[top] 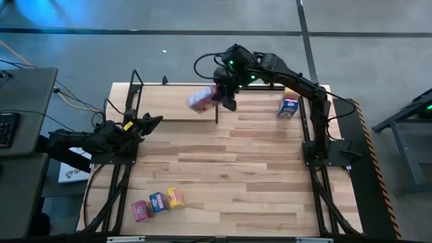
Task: Stack cereal on shelf
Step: Put the top purple cereal box on the shelf
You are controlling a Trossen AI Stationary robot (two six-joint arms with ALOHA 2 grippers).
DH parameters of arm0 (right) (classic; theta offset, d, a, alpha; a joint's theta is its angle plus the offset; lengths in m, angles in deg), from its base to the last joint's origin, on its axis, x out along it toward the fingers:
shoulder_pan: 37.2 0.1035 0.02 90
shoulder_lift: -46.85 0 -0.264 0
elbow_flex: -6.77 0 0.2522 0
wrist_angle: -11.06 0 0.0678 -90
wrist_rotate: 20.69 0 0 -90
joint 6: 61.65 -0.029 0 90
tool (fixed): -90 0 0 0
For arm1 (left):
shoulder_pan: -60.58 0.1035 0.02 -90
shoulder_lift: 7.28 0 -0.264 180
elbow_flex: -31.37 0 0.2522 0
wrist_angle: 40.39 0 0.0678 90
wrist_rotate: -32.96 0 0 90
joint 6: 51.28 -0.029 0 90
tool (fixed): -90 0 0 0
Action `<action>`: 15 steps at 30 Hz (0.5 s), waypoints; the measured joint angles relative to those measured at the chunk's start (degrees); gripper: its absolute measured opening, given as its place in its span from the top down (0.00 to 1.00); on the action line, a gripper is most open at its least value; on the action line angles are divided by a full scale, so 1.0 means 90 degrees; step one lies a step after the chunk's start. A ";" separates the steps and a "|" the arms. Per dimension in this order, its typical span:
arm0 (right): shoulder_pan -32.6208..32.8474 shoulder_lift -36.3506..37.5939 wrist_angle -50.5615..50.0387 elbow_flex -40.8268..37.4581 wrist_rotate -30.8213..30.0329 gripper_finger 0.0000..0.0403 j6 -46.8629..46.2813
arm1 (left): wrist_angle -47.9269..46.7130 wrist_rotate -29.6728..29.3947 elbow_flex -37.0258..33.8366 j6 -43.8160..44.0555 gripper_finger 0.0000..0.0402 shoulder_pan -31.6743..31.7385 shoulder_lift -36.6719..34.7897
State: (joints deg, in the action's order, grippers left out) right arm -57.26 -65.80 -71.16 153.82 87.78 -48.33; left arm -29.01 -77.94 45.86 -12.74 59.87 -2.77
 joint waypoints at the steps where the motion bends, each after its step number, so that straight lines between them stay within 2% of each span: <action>1: 0.0032 0.0041 -0.0282 -0.0002 0.0001 0.79 -0.0017 | 0.0006 0.0071 0.0000 -0.0076 1.00 0.0000 0.0010; 5: 0.0219 0.0079 -0.1365 -0.0010 0.0097 0.79 -0.0100 | 0.0013 0.0172 0.0000 -0.0793 1.00 0.0000 0.0061; 9: 0.0490 0.0114 -0.2403 -0.0016 0.0217 0.79 -0.0139 | 0.0247 -0.0024 0.0000 -0.0910 1.00 0.0000 0.0117; 12: 0.0701 0.0453 -0.2219 -0.0457 0.0230 0.79 -0.0165 | 0.0155 -0.0075 0.0025 -0.0910 0.98 0.0000 0.0249; 15: 0.0838 0.1157 -0.1897 -0.1477 0.0106 0.79 -0.0332 | -0.0148 0.0052 0.0308 -0.0879 0.91 -0.0002 0.0663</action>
State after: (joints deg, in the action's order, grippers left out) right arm -49.72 -55.39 -88.23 140.53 88.74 -51.32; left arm -30.34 -77.47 48.63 -20.66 59.84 3.19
